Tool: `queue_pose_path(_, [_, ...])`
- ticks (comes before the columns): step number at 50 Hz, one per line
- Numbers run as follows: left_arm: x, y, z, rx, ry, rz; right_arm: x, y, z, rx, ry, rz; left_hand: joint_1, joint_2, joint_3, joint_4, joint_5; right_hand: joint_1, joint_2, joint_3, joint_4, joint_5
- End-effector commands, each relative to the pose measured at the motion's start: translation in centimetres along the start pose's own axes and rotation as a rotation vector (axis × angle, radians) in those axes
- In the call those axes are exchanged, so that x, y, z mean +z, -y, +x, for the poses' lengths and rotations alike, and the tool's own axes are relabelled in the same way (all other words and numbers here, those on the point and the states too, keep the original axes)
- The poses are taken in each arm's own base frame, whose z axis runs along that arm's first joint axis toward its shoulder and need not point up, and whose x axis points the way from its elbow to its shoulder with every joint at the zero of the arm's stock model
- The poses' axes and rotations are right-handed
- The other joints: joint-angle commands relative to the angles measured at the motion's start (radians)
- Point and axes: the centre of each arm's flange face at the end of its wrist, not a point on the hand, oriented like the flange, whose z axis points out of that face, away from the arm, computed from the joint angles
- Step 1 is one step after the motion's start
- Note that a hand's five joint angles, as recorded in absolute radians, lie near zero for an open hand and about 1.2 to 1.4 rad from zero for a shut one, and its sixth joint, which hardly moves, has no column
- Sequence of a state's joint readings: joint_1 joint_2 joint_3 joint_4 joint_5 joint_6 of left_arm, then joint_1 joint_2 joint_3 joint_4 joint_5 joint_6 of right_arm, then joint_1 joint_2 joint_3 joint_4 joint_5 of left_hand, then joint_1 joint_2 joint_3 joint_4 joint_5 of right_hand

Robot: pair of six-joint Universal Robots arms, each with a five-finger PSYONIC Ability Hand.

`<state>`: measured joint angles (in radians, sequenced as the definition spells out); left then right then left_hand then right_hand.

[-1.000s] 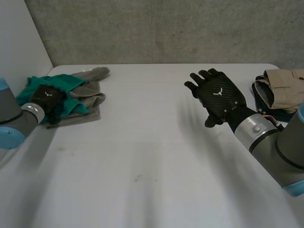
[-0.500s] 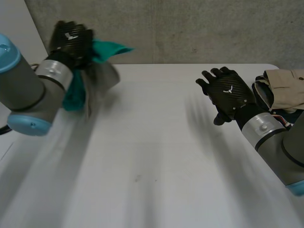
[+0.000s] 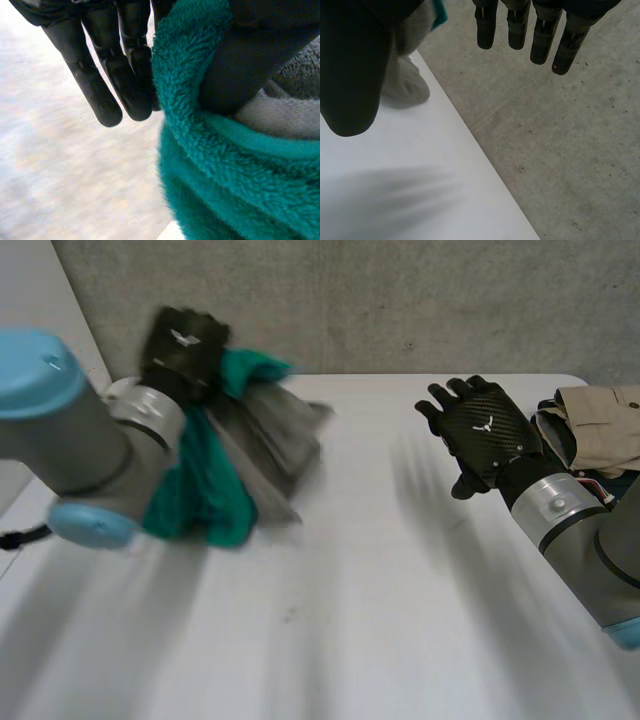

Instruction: Fold the laundry.

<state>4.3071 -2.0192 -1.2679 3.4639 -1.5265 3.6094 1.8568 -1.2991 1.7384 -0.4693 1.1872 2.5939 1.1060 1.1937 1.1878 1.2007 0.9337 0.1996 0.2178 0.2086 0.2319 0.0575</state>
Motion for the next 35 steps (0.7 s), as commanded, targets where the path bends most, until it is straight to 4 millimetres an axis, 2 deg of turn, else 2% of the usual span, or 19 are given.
queue_pose_path(1, [4.4, -2.7, -13.4, 0.185, 0.358, -0.002, -0.1, 0.0, -0.3, 0.003, 0.008, -0.003, 0.29, 0.203, 0.209, 0.196, 0.288, -0.025, -0.043, -0.034, -0.057, -0.058])
queue_pose_path(3, [4.9, -3.3, -15.1, 0.216, 0.416, -0.01, -0.1, 0.1, -0.4, 0.006, 0.014, -0.007, 0.29, 0.203, 0.209, 0.196, 0.288, -0.025, -0.043, -0.034, -0.057, -0.058])
queue_pose_path(4, [5.3, -3.7, -15.4, 0.224, 0.429, -0.011, -0.1, 0.1, -0.5, 0.007, 0.017, -0.009, 0.29, 0.203, 0.209, 0.196, 0.288, -0.025, -0.043, -0.034, -0.057, -0.058])
queue_pose_path(5, [5.4, -4.0, -15.1, 0.222, 0.418, -0.015, -0.2, 0.0, -0.6, 0.009, 0.02, -0.012, 0.29, 0.203, 0.209, 0.196, 0.288, -0.025, -0.043, -0.034, -0.057, -0.058])
queue_pose_path(6, [5.5, -4.4, -14.6, 0.218, 0.398, -0.019, -0.2, 0.1, -0.6, 0.01, 0.023, -0.013, 0.183, 0.095, 0.101, 0.088, 0.181, -0.025, -0.043, -0.034, -0.057, -0.058])
queue_pose_path(7, [5.6, -4.7, -14.1, 0.216, 0.376, -0.023, -0.2, 0.0, -0.7, 0.012, 0.028, -0.017, -0.05, -0.138, -0.132, -0.145, -0.053, -0.025, -0.043, -0.034, -0.057, -0.058])
queue_pose_path(8, [5.4, -5.1, -12.6, 0.21, 0.317, -0.023, -0.2, 0.0, -0.8, 0.013, 0.029, -0.02, -0.602, -0.69, -0.684, -0.697, -0.604, -0.025, -0.043, -0.034, -0.057, -0.058])
queue_pose_path(9, [5.3, -5.4, -11.9, 0.207, 0.285, -0.024, -0.2, -0.1, -0.8, 0.014, 0.03, -0.021, -0.869, -0.957, -0.951, -0.964, -0.871, -0.025, -0.043, -0.034, -0.057, -0.058])
queue_pose_path(10, [5.1, -5.7, -11.1, 0.203, 0.25, -0.029, -0.2, -0.2, -0.9, 0.014, 0.032, -0.025, -0.931, -1.019, -1.013, -1.026, -0.934, -0.025, -0.043, -0.034, -0.057, -0.058])
queue_pose_path(11, [4.6, -6.6, -9.8, 0.197, 0.191, -0.044, -0.2, -0.2, -0.9, 0.014, 0.032, -0.025, -0.931, -1.019, -1.013, -1.026, -0.934, -0.025, -0.043, -0.034, -0.057, -0.058])
queue_pose_path(14, [3.6, -7.9, -8.3, 0.182, 0.132, -0.076, -0.2, -0.3, -0.9, 0.014, 0.033, -0.026, -0.931, -1.019, -1.013, -1.026, -0.934, -0.025, -0.043, -0.034, -0.057, -0.058])
queue_pose_path(19, [2.5, -9.2, -7.1, 0.166, 0.094, -0.134, -0.2, -0.4, -0.7, 0.016, 0.029, -0.031, -0.931, -1.019, -1.013, -1.026, -0.934, -0.025, -0.043, -0.034, -0.057, -0.058])
queue_pose_path(26, [0.8, -10.4, -6.3, 0.141, 0.039, -0.222, -0.2, -0.4, -0.7, 0.016, 0.03, -0.033, -0.919, -1.007, -1.001, -1.014, -0.921, -0.025, -0.043, -0.034, -0.057, -0.058])
queue_pose_path(35, [1.2, -11.6, -6.5, 0.127, 0.022, -0.263, -0.2, -0.6, -1.0, 0.019, 0.041, -0.039, -0.878, -0.966, -0.96, -0.973, -0.88, -0.025, -0.043, -0.034, -0.057, -0.058])
